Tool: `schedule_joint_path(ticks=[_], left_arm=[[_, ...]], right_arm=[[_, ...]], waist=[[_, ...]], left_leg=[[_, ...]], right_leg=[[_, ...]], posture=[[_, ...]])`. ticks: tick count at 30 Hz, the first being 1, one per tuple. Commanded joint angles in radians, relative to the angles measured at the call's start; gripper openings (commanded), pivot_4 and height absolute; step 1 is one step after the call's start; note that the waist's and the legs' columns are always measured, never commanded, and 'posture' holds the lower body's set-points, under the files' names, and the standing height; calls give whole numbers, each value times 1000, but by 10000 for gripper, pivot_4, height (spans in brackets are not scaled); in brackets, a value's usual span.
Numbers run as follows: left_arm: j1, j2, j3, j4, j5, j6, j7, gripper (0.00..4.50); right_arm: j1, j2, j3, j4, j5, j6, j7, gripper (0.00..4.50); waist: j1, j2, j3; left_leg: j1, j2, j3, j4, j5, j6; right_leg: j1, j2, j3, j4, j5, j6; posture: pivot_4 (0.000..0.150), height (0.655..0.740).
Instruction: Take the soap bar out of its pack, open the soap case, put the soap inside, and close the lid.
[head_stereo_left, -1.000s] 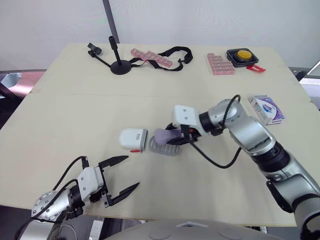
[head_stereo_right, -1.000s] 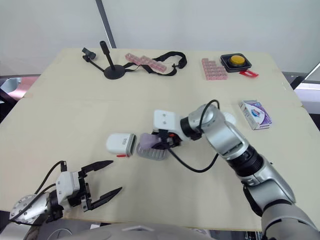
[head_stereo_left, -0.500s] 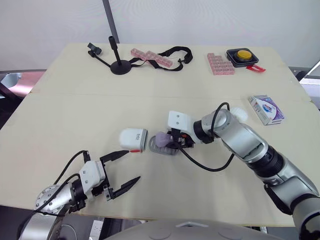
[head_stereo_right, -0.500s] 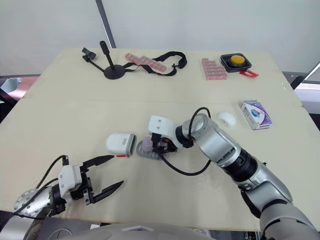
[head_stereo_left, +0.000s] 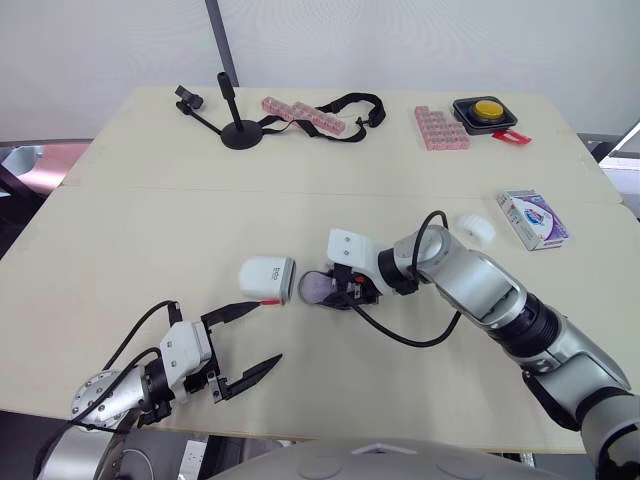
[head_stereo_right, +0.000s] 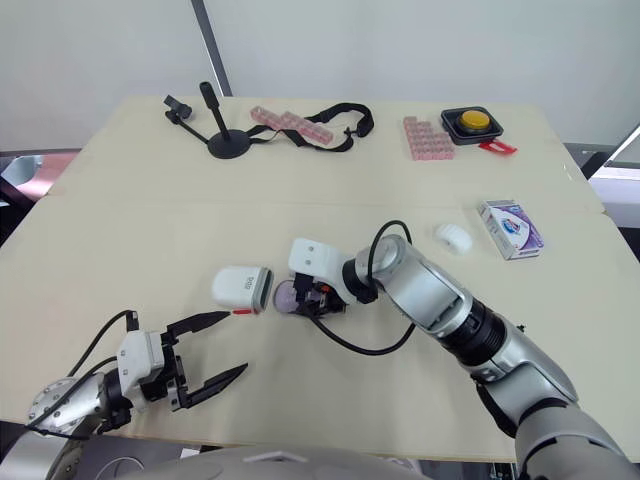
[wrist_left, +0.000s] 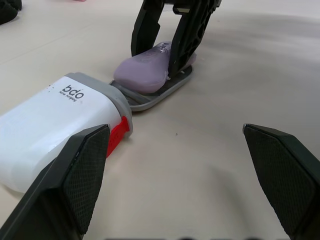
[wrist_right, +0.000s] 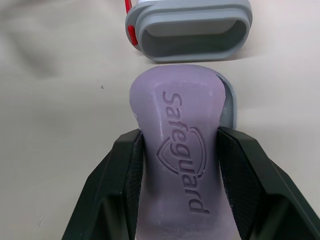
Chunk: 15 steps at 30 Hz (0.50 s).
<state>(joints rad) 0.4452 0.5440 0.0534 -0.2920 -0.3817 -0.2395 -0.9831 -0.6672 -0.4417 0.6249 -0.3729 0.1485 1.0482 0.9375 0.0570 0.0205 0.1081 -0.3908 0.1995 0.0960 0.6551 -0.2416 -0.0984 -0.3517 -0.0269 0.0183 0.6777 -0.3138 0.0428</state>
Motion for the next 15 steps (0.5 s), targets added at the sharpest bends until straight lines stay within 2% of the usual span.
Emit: schedule_joint_path(ticks=[1,2,4,9,15], left_arm=[[10,0,-4,-31,-15,1,5,45000],[11,-1,-4,-33,-14,1,6,45000],[14,-2,-3,-34,-12,1,9,45000],[18,0,-3,-34,-12,0,11,45000],[11,0,-7,-30,-8,3,13,45000]], right_arm=[[-34,5,-8,-6,23,6,-5,17797],[-38,7,-9,-5,26,9,-5,17797],[-50,12,-14,-5,30,6,-7,28241],[-71,4,-27,-20,54,12,-7,44692],[-68,-29,-76,-67,99,9,2,44692]], waist=[[0,0,0],[0,0,0],[-1,0,0],[1,0,0],[3,0,0]], left_leg=[[0,0,0,0,0,0],[0,0,0,0,0,0],[0,0,0,0,0,0],[0,0,0,0,0,0],[0,0,0,0,0,0]], right_leg=[[0,0,0,0,0,0],[0,0,0,0,0,0],[0,0,0,0,0,0],[0,0,0,0,0,0],[0,0,0,0,0,0]], posture=[[1500,7400],[1500,7400],[1500,7400],[1500,7400],[1500,7400]])
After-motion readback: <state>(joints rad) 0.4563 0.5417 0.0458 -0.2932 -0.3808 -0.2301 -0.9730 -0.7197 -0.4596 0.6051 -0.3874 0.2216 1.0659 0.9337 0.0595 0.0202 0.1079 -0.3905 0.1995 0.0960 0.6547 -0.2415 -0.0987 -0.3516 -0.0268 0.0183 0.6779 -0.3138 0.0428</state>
